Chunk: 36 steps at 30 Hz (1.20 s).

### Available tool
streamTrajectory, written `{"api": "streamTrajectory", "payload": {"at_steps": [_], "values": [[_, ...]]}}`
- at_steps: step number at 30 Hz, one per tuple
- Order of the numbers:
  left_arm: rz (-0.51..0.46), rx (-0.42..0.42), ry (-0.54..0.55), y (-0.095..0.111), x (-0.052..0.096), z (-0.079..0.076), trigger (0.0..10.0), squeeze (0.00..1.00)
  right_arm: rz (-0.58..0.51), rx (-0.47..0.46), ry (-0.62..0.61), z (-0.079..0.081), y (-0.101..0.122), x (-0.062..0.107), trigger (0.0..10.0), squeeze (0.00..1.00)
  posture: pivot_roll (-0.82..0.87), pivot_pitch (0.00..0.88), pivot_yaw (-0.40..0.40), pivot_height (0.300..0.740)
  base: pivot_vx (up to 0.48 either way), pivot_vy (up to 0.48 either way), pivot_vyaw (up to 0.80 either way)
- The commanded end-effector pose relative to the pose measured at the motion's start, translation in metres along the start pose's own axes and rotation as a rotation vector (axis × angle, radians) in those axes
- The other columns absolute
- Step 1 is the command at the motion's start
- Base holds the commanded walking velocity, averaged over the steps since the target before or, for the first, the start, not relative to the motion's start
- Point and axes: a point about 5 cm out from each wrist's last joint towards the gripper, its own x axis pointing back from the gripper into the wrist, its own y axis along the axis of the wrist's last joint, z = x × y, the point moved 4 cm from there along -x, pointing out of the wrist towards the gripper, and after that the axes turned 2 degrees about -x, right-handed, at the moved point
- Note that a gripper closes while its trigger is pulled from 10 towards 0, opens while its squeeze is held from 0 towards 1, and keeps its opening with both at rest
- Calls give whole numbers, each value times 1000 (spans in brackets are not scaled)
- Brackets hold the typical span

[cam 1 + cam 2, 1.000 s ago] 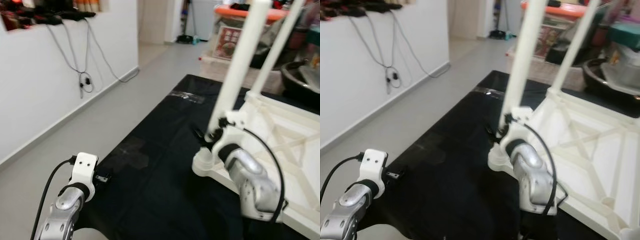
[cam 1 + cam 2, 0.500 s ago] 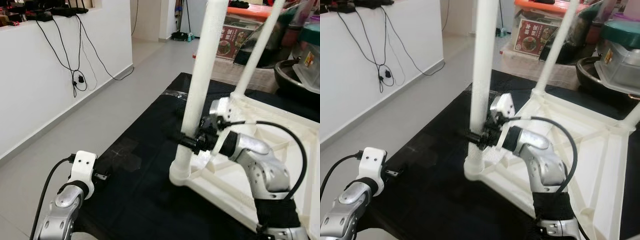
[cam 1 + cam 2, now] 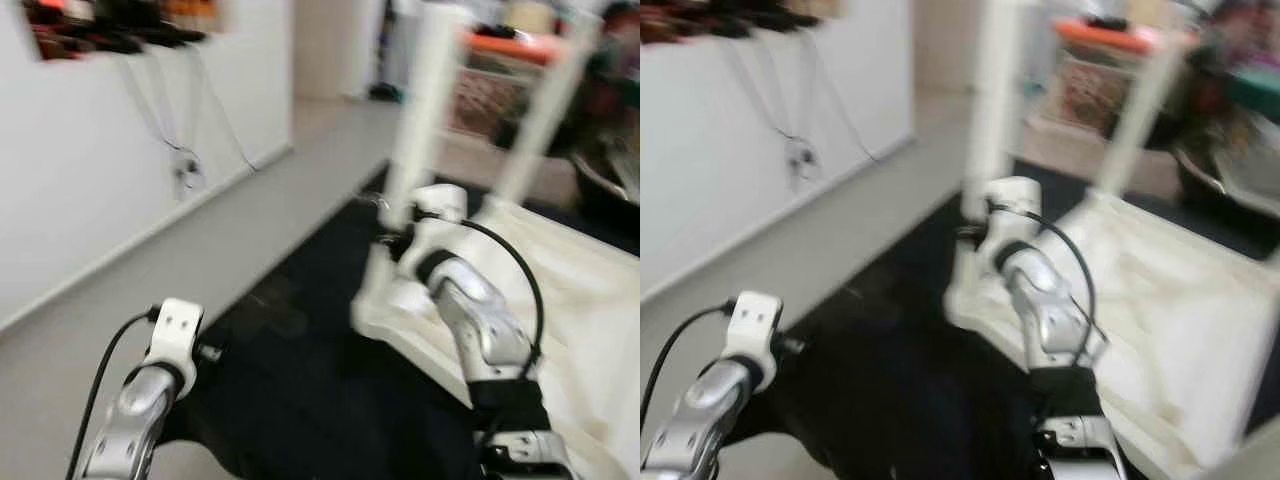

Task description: Building children table

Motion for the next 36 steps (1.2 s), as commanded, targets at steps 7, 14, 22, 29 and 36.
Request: {"api": "streamTrajectory", "payload": {"at_steps": [7,14,22,29,36], "values": [[18,0,-7,-6,2,-1,10000,0,91,-76,201,49,-22,37,10000,0,75,0,-61,740,0,0,0],[14,5,-9,-5,1,-2,10000,0,-10,-79,845,109,19,64,10000,600,75,0,-64,740,0,0,0],[5,-8,10,-2,-2,7,10000,0,-13,120,1436,126,19,99,10000,0,114,0,-95,740,0,0,0],[8,2,18,-4,3,4,10000,0,34,52,1565,137,10,122,0,0,125,0,-100,740,0,0,0],[21,-12,-4,-8,3,0,10000,0,169,105,347,40,-43,-4,0,0,88,0,-64,740,0,0,0]]}}
